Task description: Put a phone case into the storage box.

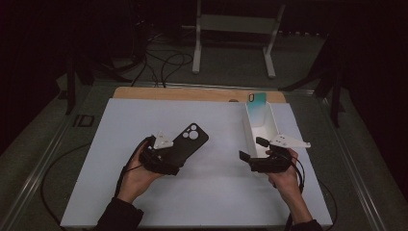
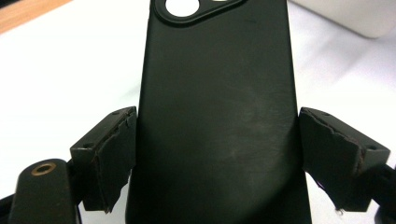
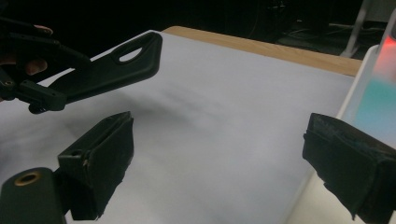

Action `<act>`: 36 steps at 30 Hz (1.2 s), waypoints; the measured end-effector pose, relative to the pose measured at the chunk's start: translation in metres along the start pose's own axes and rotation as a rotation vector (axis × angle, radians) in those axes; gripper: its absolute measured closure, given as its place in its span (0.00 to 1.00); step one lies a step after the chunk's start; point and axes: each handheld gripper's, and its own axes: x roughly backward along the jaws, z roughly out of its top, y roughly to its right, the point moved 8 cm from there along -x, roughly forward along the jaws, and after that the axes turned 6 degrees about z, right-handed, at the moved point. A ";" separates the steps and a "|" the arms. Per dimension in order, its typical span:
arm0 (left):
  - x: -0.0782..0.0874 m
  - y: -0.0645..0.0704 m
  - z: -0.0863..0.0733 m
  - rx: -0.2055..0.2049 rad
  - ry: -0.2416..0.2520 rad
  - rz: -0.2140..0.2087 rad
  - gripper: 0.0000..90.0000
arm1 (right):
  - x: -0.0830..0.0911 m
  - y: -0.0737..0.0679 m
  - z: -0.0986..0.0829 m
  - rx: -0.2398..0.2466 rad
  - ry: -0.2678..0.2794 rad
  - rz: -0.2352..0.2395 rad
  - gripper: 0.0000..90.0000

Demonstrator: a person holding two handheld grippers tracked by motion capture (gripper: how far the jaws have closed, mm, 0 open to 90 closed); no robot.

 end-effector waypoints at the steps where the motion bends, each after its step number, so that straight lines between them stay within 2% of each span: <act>1: 0.000 0.001 0.002 -0.002 0.005 -0.003 0.18 | 0.000 0.000 0.000 0.000 0.000 0.000 0.10; 13: 0.001 0.015 0.026 -0.045 0.067 -0.020 0.17 | -0.015 -0.013 0.013 0.004 -0.023 0.049 0.10; 14: 0.001 0.019 0.030 -0.058 0.076 -0.024 0.17 | -0.017 -0.014 0.014 0.005 -0.024 0.057 0.10; 15: 0.001 0.021 0.032 -0.064 0.078 -0.024 0.17 | -0.021 -0.018 0.018 0.001 -0.023 0.073 0.10; 18: 0.001 0.021 0.032 -0.064 0.078 -0.024 0.17 | -0.023 -0.019 0.020 0.004 -0.024 0.075 0.10; 19: 0.001 0.028 0.040 -0.081 0.097 -0.036 0.17 | -0.029 -0.022 0.024 0.004 -0.025 0.081 0.10; 23: 0.002 0.032 0.043 -0.088 0.113 -0.041 0.17 | -0.033 -0.024 0.026 -0.004 -0.025 0.088 0.10; 31: 0.004 0.049 0.055 -0.127 0.146 -0.065 0.17 | -0.049 -0.039 0.032 -0.030 -0.038 0.147 0.10; 36: 0.005 0.055 0.059 -0.140 0.161 -0.070 0.17 | -0.052 -0.043 0.033 -0.039 -0.043 0.162 0.11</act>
